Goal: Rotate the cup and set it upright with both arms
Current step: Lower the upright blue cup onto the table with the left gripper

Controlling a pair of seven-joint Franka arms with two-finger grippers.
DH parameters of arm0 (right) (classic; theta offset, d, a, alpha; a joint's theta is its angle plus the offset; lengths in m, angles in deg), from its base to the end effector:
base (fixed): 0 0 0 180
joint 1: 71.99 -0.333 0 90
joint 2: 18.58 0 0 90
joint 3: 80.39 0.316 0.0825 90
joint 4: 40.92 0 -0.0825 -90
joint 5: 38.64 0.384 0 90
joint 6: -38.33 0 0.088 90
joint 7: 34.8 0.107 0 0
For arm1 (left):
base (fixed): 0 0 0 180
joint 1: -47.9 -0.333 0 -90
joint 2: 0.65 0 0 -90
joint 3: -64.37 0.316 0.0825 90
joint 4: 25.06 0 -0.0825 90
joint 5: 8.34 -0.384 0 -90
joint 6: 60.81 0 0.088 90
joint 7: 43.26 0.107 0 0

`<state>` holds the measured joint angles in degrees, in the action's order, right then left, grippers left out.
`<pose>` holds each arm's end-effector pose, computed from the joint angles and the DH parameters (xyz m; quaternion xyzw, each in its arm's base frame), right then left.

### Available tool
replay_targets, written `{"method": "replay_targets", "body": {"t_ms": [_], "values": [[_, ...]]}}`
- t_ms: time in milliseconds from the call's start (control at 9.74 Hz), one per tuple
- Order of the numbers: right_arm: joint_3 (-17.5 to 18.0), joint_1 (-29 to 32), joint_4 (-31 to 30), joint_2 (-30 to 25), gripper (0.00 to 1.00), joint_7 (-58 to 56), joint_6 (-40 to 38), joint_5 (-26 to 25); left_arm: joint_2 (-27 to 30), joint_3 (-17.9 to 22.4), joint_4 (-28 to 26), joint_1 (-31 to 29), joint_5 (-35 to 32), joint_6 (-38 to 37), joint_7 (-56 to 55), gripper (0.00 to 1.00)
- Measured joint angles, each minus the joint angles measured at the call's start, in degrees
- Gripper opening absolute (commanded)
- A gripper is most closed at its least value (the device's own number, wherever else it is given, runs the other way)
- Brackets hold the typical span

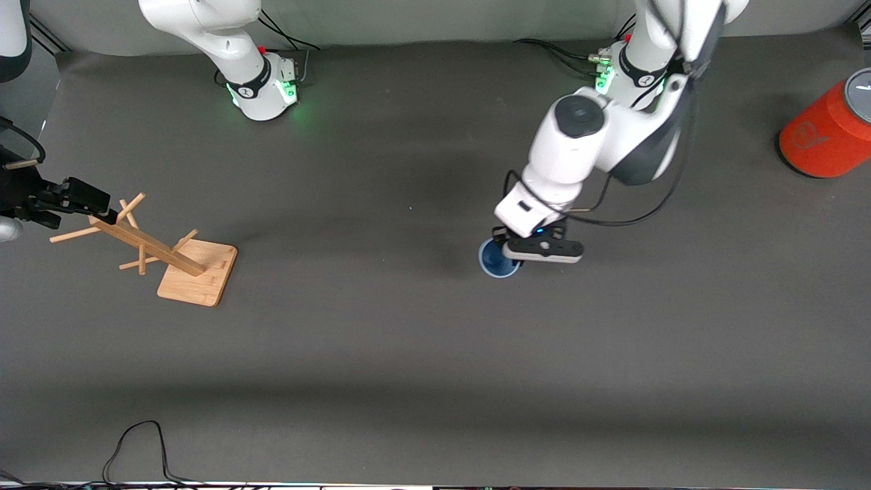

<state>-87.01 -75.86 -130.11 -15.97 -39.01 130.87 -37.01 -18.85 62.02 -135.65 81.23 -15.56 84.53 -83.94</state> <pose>0.5721 -0.0230 0.6097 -0.9998 -0.0123 -0.0073 0.0112 0.5222 -0.3748 0.3538 0.9889 -0.0010 0.1359 0.0602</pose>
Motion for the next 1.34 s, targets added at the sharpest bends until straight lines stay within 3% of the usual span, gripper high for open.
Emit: {"method": "replay_targets", "body": {"t_ms": [411,924,1027,1130,1232,1335], "values": [[0.0,0.0,0.0,0.0,1.0,0.0,-0.6,0.0,-8.7,0.0,0.1,3.2,-11.7,7.3,-14.4,0.0],[0.0,0.0,0.0,0.0,1.0,-0.1,-0.6,0.0,-10.2,0.0,0.1,4.1,-19.9,8.2,-24.0,0.0],[0.0,0.0,0.0,0.0,1.0,-0.1,-0.6,0.0,-10.2,0.0,0.1,4.2,-20.2,8.2,-24.4,0.22],[0.0,0.0,0.0,0.0,1.0,-0.1,-0.6,0.0,-10.2,0.0,0.1,4.2,-20.3,8.2,-24.5,0.54],[0.0,0.0,0.0,0.0,1.0,-0.1,-0.6,0.0,-10.3,0.0,0.1,4.3,-20.3,8.2,-24.6,1.0],[0.0,0.0,0.0,0.0,1.0,-0.1,-0.6,0.0,-10.4,0.1,0.1,4.3,-20.3,8.2,-24.6,1.0]]}}
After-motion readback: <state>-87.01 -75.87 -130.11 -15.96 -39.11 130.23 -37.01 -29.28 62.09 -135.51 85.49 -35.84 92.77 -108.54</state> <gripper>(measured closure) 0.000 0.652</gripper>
